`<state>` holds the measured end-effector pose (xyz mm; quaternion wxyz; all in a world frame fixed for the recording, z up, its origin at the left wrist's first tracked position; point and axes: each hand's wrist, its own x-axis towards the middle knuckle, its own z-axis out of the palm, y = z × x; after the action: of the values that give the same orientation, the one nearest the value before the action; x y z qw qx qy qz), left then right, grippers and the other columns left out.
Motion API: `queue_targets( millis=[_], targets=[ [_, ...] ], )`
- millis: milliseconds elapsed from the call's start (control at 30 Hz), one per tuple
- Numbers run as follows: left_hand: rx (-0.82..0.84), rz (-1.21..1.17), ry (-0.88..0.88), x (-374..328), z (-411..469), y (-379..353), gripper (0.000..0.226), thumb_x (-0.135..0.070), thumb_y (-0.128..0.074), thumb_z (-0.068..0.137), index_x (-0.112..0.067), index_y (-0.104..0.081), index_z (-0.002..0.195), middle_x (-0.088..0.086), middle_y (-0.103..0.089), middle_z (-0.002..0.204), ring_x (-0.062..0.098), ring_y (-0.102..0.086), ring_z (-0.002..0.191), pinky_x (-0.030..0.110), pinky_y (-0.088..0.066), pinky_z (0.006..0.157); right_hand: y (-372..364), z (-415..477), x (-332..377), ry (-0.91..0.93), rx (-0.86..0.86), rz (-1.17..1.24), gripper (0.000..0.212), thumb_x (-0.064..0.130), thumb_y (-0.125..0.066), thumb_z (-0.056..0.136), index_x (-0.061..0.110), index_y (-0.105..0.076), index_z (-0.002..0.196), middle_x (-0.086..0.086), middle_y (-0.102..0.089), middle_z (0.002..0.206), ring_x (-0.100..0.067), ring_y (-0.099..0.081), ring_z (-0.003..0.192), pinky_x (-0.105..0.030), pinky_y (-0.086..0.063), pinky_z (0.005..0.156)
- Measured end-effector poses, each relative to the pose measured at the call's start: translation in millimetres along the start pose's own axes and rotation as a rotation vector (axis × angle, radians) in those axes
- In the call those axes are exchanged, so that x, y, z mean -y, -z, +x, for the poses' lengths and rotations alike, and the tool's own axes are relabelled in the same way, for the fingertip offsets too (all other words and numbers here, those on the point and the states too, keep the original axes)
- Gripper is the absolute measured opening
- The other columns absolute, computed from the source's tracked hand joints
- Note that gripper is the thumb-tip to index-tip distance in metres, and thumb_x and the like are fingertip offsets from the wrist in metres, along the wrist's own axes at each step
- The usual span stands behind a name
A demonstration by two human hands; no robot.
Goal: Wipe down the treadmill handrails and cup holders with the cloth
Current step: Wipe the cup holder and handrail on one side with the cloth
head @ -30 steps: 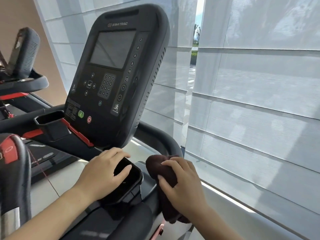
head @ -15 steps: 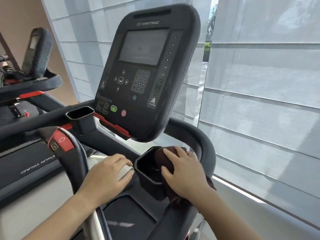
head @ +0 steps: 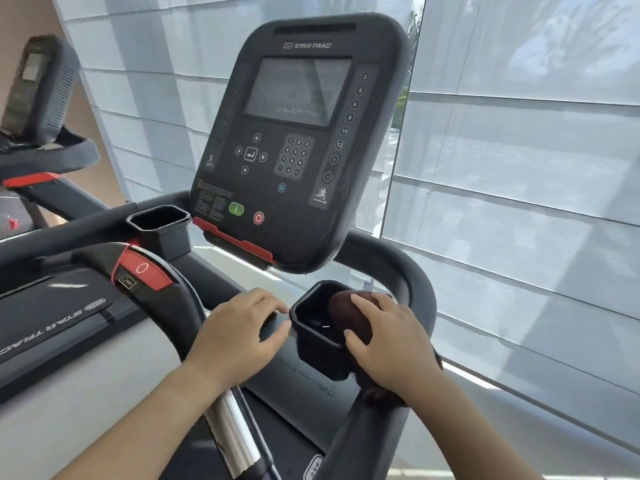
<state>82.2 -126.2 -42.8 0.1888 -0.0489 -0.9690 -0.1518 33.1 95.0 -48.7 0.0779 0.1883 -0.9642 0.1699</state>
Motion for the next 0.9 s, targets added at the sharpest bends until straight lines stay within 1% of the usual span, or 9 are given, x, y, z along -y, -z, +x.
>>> queue_targets(
  millis=[100, 200, 400, 567, 633, 667, 733, 800, 900],
  targets=[
    [-0.05, 0.037, 0.046, 17.3, 5.8, 9.5, 0.036, -0.05, -0.037, 0.079, -0.03, -0.064, 0.091, -0.017, -0.063, 0.095, 0.007, -0.059, 0.086, 0.025, -0.046, 0.072, -3.1, -2.5, 5.4, -0.016, -0.059, 0.022, 0.051, 0.046, -0.048, 0.089, 0.034, -0.039, 0.138, 0.002, -0.045, 0.14, -0.026, -0.041, 0.124, -0.037, -0.039, 0.102],
    [-0.04, 0.036, 0.087, 20.2, 8.3, 7.8, 0.029, -0.049, -0.042, 0.079, -0.032, -0.063, 0.089, -0.018, -0.064, 0.096, 0.007, -0.061, 0.086, 0.023, -0.041, 0.07, -8.2, 16.6, 11.6, -0.012, -0.092, 0.042, 0.042, 0.04, -0.05, 0.089, 0.029, -0.05, 0.13, 0.001, -0.052, 0.132, -0.026, -0.045, 0.117, -0.038, -0.042, 0.096],
    [-0.098, 0.064, 0.1, 20.6, 3.1, 5.1, 0.035, -0.05, -0.039, 0.08, -0.03, -0.065, 0.09, -0.015, -0.068, 0.095, 0.008, -0.062, 0.08, 0.032, -0.047, 0.081, -12.3, 1.4, 18.5, -0.005, -0.139, 0.031, 0.04, 0.037, -0.05, 0.09, 0.027, -0.051, 0.129, 0.0, -0.054, 0.13, -0.027, -0.049, 0.111, -0.038, -0.045, 0.092],
    [-0.121, 0.035, 0.093, 21.7, 4.7, 5.2, 0.034, -0.048, -0.04, 0.08, -0.029, -0.065, 0.094, -0.013, -0.069, 0.097, 0.009, -0.063, 0.084, 0.034, -0.046, 0.083, -11.3, -4.2, 34.6, 0.043, -0.198, 0.257, 0.04, 0.034, -0.053, 0.091, 0.028, -0.051, 0.13, 0.006, -0.054, 0.133, -0.022, -0.045, 0.121, -0.035, -0.037, 0.103],
    [-0.139, 0.032, 0.098, 21.9, 3.7, 5.2, 0.033, -0.048, -0.041, 0.08, -0.028, -0.065, 0.093, -0.013, -0.069, 0.096, 0.01, -0.062, 0.083, 0.033, -0.046, 0.081, -15.3, 8.4, 46.2, 0.061, -0.193, 0.314, 0.041, 0.034, -0.052, 0.092, 0.028, -0.048, 0.132, 0.005, -0.052, 0.134, -0.021, -0.046, 0.122, -0.037, -0.037, 0.103],
    [-0.15, 0.032, 0.102, 21.7, 3.6, 5.4, 0.033, -0.048, -0.041, 0.08, -0.028, -0.065, 0.093, -0.012, -0.069, 0.095, 0.01, -0.062, 0.083, 0.033, -0.046, 0.08, -17.1, 15.0, 52.3, 0.082, -0.163, 0.285, 0.044, 0.037, -0.05, 0.092, 0.03, -0.043, 0.135, 0.005, -0.05, 0.136, -0.022, -0.046, 0.121, -0.037, -0.04, 0.1],
    [-0.155, 0.029, 0.107, 21.2, 3.8, 5.4, 0.034, -0.048, -0.041, 0.08, -0.028, -0.065, 0.093, -0.011, -0.069, 0.096, 0.01, -0.062, 0.083, 0.032, -0.046, 0.079, -24.8, 23.8, 58.4, 0.15, -0.078, 0.108, 0.052, 0.044, -0.045, 0.093, 0.035, -0.029, 0.142, 0.003, -0.044, 0.141, -0.024, -0.047, 0.118, -0.038, -0.044, 0.089],
    [-0.146, 0.037, 0.113, 21.1, 4.8, 6.0, 0.035, -0.048, -0.041, 0.079, -0.028, -0.065, 0.094, -0.011, -0.069, 0.097, 0.01, -0.062, 0.083, 0.031, -0.046, 0.079, -27.7, 20.6, 57.9, 0.176, -0.016, -0.007, 0.057, 0.045, -0.044, 0.093, 0.036, -0.021, 0.144, 0.0, -0.044, 0.139, -0.026, -0.049, 0.111, -0.038, -0.046, 0.082],
    [-0.126, 0.044, 0.117, 20.3, 5.4, 5.4, 0.035, -0.049, -0.04, 0.079, -0.028, -0.065, 0.094, -0.011, -0.068, 0.099, 0.011, -0.062, 0.084, 0.032, -0.046, 0.08, -35.8, 5.6, 50.6, 0.259, -0.08, -0.134, 0.06, 0.041, -0.057, 0.087, 0.031, -0.032, 0.14, -0.006, -0.055, 0.127, -0.029, -0.056, 0.094, -0.041, -0.05, 0.071]
  ],
)
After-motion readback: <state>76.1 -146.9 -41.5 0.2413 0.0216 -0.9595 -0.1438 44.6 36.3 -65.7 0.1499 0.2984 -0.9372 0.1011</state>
